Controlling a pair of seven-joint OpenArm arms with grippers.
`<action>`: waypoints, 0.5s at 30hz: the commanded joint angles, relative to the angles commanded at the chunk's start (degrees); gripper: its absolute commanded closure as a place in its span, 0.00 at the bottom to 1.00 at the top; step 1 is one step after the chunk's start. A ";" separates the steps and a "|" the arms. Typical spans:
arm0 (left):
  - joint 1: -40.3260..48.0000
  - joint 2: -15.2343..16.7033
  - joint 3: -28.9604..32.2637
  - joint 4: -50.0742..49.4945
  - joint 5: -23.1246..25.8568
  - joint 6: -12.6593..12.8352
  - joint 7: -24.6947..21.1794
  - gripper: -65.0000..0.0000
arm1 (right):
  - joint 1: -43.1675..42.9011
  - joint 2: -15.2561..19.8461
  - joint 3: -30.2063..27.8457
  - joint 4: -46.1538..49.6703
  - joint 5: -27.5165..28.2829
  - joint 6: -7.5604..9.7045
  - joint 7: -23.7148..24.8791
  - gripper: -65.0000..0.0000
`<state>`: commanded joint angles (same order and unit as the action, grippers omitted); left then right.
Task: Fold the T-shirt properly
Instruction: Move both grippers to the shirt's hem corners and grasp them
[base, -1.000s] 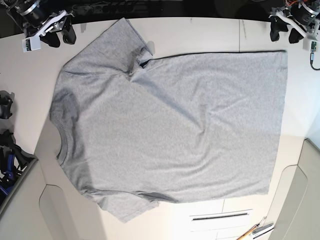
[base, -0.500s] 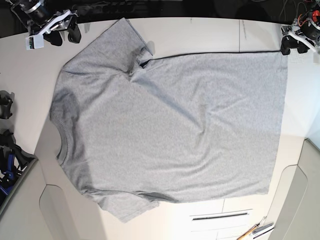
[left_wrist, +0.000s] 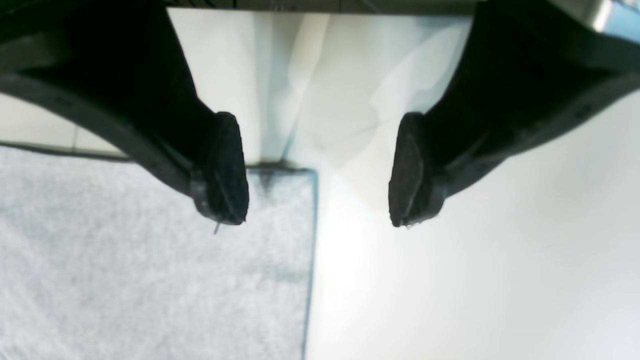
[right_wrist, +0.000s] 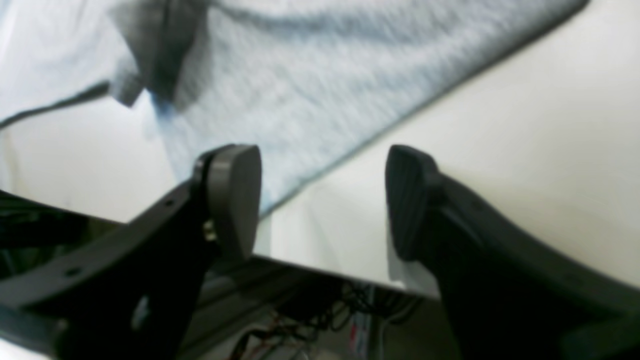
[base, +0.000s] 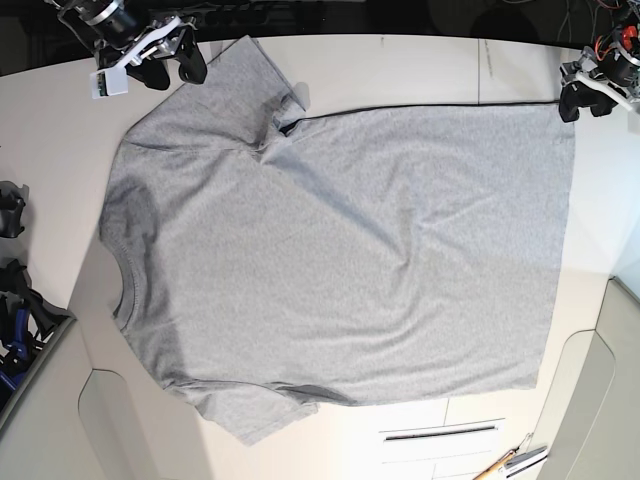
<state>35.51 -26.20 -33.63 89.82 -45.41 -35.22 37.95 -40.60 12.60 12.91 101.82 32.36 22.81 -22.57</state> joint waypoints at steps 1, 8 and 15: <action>-0.13 -0.02 -0.02 0.00 0.07 0.00 0.04 0.28 | 0.35 -0.42 -0.02 -0.39 -0.02 -0.02 0.02 0.40; -0.13 0.00 -0.02 0.00 0.00 0.00 0.02 0.28 | 1.86 -0.44 -2.34 -2.14 0.20 0.13 0.02 0.40; -0.13 -0.02 -0.02 0.00 0.00 -0.04 -0.02 0.28 | 1.86 -0.50 -6.34 -2.14 -0.07 0.02 0.07 0.40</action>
<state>35.38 -26.22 -33.65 89.82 -45.41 -35.27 37.93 -38.74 12.10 6.57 99.68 32.29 22.83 -22.50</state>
